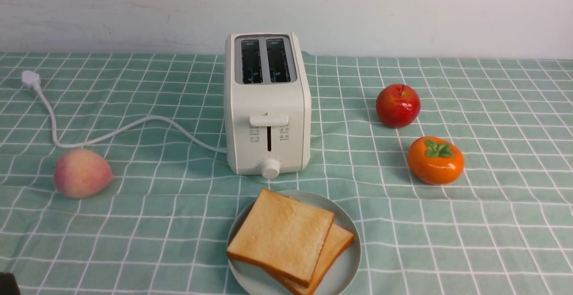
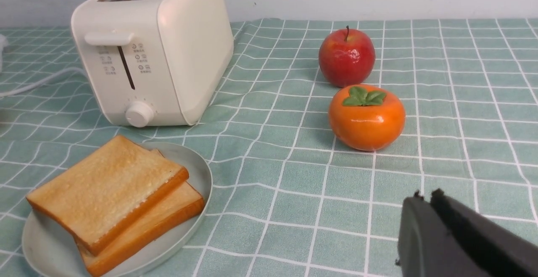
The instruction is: Take toasted bread from bread machine on blue coffee table place on plate.
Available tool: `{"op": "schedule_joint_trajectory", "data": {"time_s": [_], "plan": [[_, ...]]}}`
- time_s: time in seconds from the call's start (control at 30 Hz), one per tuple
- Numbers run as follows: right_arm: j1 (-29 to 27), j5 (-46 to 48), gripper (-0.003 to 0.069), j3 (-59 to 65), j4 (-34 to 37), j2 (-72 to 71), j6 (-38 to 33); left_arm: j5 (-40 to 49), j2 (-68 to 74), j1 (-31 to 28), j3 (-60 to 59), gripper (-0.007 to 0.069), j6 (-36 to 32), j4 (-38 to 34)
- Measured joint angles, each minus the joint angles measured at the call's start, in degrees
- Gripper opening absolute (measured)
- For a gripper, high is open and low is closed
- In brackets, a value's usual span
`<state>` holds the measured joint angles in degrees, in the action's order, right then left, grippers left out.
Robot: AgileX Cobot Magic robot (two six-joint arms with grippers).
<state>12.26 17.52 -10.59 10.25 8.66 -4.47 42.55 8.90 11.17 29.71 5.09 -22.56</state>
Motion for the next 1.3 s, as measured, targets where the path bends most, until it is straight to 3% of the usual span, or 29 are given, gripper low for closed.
{"op": "schedule_joint_trajectory", "data": {"time_s": [0.37, 0.53, 0.67, 0.8, 0.97, 1.1, 1.23, 1.3], "plan": [[0.0, 0.2, 0.0046, 0.0, 0.0, 0.0, 0.0, 0.3, -5.4, -0.3, -0.1, 0.0001, 0.0, 3.2], [0.0, 0.2, 0.0055, 0.0, 0.0, 0.0, 0.0, -0.4, -8.7, -5.4, -2.4, 0.0001, -1.3, 5.5], [0.0, 0.2, 0.0057, 0.0, 0.0, 0.0, -0.1, -6.1, -9.6, -9.4, -6.5, 0.0004, -1.7, 8.5], [0.0, 0.2, 0.0065, 0.0, 0.0, 0.0, -0.1, -19.9, -9.6, -10.4, -14.9, 0.0011, -1.2, 13.8], [0.0, 0.2, 0.0066, 0.0, -0.1, 0.0, -0.1, -24.7, -9.6, -8.8, -22.6, 0.0017, 5.2, 21.3], [0.0, 0.2, 0.0070, 0.0, -0.1, 0.0, -0.1, -24.4, -9.6, -7.7, -30.2, 0.0017, 16.4, 29.2], [0.0, 0.2, 0.0076, 0.0, -0.1, 0.0, -0.1, -21.3, -9.6, -7.5, -31.3, 0.0020, 16.9, 30.6], [0.0, 0.2, 0.0078, 0.0, -0.1, 0.0, -0.1, -19.4, -9.6, -7.5, -31.5, 0.0020, 13.9, 30.6]]}}
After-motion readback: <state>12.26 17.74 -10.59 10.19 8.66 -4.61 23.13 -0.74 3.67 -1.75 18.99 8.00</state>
